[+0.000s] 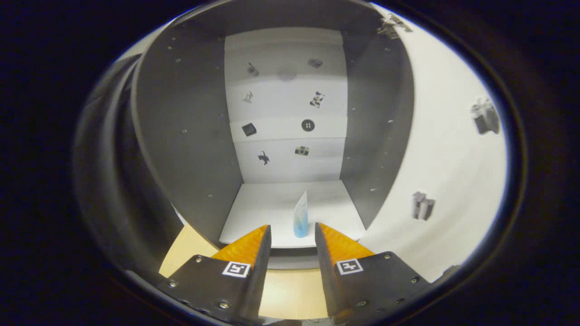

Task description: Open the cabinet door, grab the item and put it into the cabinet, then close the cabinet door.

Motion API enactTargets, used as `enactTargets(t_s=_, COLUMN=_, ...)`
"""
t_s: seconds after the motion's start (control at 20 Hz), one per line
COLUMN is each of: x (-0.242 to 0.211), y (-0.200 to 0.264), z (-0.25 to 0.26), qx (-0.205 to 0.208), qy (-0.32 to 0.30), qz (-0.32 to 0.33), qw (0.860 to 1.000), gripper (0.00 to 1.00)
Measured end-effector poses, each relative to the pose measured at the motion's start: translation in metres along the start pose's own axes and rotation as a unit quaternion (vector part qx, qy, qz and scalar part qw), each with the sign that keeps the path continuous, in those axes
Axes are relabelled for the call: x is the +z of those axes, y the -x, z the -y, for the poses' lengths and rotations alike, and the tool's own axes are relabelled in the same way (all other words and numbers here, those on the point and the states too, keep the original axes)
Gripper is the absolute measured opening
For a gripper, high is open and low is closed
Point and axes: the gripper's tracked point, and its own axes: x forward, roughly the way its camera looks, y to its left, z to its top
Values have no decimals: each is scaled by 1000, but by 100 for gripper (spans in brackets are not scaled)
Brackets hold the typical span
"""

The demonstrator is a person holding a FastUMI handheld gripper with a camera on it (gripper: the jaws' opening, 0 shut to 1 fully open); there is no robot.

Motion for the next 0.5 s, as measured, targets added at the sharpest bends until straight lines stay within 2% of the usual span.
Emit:
enactTargets(t_s=0.2, x=-3, y=61, z=17, qx=-35, qy=9, qz=52, qw=998, gripper=55)
enactTargets(t_s=0.5, x=-16, y=145, z=37, qx=-59, qy=3, qz=104, qw=993, gripper=55)
